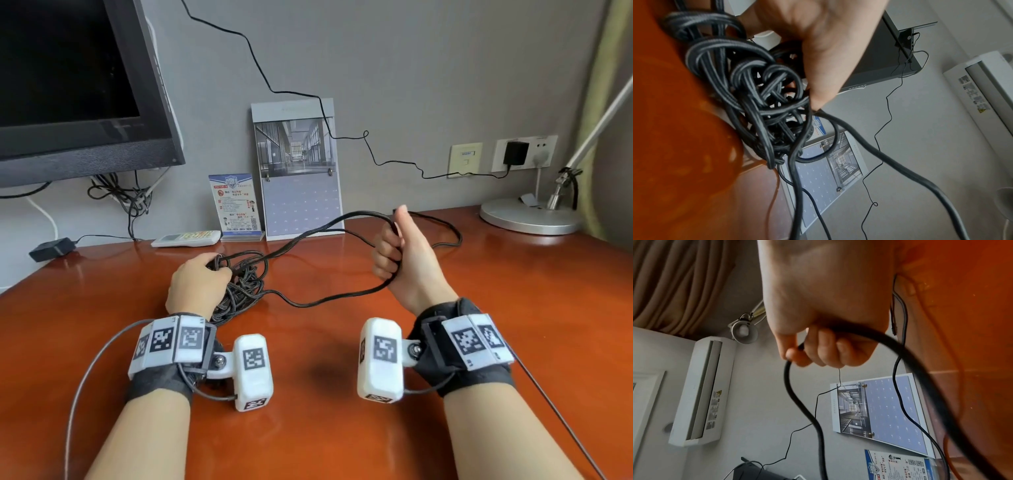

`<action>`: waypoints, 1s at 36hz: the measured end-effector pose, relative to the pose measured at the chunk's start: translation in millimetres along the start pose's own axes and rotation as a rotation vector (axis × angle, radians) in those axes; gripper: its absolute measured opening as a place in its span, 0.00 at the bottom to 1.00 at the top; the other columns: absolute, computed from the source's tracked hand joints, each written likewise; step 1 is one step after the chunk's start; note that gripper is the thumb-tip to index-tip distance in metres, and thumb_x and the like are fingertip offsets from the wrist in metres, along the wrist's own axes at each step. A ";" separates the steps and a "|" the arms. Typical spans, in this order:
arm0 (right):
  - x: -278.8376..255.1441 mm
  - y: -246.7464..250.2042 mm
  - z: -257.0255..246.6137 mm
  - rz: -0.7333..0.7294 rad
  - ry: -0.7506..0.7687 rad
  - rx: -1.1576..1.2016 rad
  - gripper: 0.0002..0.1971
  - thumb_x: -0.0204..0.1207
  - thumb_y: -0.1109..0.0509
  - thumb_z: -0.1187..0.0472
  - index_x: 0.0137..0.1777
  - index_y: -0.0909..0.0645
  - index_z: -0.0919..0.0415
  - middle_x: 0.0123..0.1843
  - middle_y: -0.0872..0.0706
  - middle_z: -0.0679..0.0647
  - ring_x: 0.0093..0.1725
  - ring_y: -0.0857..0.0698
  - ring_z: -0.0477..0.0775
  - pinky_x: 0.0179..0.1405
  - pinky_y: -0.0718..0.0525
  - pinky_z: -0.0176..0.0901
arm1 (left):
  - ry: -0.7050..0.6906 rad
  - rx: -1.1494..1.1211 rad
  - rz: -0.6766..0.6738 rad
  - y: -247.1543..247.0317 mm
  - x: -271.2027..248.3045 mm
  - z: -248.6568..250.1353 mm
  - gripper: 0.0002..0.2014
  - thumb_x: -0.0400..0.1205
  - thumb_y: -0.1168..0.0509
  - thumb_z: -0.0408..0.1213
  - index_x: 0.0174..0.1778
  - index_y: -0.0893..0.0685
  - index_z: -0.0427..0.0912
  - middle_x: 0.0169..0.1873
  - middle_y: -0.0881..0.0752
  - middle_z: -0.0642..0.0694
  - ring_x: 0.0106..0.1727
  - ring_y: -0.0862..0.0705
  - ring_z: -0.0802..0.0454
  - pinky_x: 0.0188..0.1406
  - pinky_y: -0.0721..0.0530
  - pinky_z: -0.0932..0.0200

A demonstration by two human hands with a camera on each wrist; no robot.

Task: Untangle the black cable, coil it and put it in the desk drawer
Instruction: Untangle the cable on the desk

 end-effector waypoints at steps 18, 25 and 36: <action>-21.5 -31.7 1.0 -0.535 -0.123 -0.330 0.30 0.71 0.56 0.77 0.64 0.21 0.59 0.51 0.10 0.55 0.18 0.36 0.45 0.18 0.39 0.33 | 0.014 0.043 0.014 -0.7 4.7 -3.9 0.21 0.79 0.36 0.42 0.70 0.21 0.54 0.60 0.15 0.44 0.55 0.17 0.41 0.49 0.19 0.49; -8.0 -18.5 -10.1 -0.293 0.004 0.016 0.08 0.65 0.34 0.59 0.43 0.25 0.58 0.37 0.13 0.48 0.15 0.38 0.38 0.14 0.40 0.29 | 0.014 0.038 0.005 -0.3 3.0 -2.7 0.21 0.79 0.36 0.43 0.70 0.21 0.54 0.58 0.14 0.44 0.55 0.17 0.42 0.51 0.17 0.48; -3.9 77.4 -14.3 0.651 0.232 0.578 0.26 0.79 0.52 0.78 0.52 0.24 0.45 0.37 0.24 0.42 0.28 0.27 0.39 0.37 0.27 0.32 | 0.050 0.104 0.025 2.7 4.5 -6.6 0.21 0.79 0.39 0.46 0.69 0.22 0.57 0.59 0.16 0.44 0.59 0.19 0.40 0.55 0.17 0.40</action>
Point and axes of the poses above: each hand's wrist, its own x-axis towards the middle knuckle, its own y-axis out of the back of the hand, z = x × y, the point moved 5 cm from there along x, towards the middle knuckle
